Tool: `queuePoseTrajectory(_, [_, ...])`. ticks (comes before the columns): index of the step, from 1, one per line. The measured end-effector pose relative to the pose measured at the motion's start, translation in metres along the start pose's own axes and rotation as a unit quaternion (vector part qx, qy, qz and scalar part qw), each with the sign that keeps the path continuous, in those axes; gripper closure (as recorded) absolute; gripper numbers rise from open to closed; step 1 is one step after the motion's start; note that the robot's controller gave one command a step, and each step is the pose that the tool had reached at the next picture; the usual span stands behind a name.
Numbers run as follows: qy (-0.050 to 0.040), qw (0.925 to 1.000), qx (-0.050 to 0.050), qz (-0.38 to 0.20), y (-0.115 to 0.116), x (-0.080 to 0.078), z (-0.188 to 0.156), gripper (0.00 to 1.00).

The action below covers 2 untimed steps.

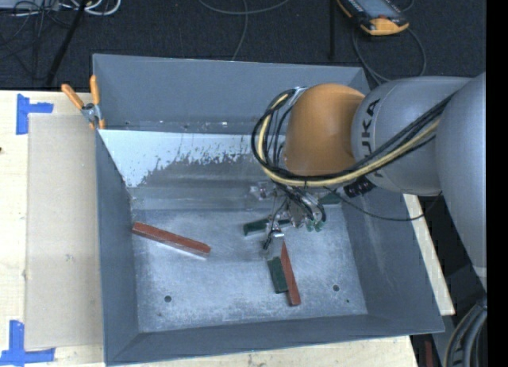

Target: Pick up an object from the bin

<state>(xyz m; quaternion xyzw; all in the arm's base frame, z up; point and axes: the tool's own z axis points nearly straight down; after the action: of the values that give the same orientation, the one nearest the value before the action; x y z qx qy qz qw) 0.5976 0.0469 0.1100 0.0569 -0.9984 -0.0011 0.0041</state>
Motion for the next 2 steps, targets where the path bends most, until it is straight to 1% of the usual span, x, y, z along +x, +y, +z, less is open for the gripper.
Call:
queuePoseTrajectory(1, [-0.0019,0.9991,0.001,0.043,-0.0581,0.0067,0.0418,0.00])
queuePoseTrajectory(2, [-0.0111,0.9991,0.002,0.042,-0.0570,0.0014,0.0351,1.00])
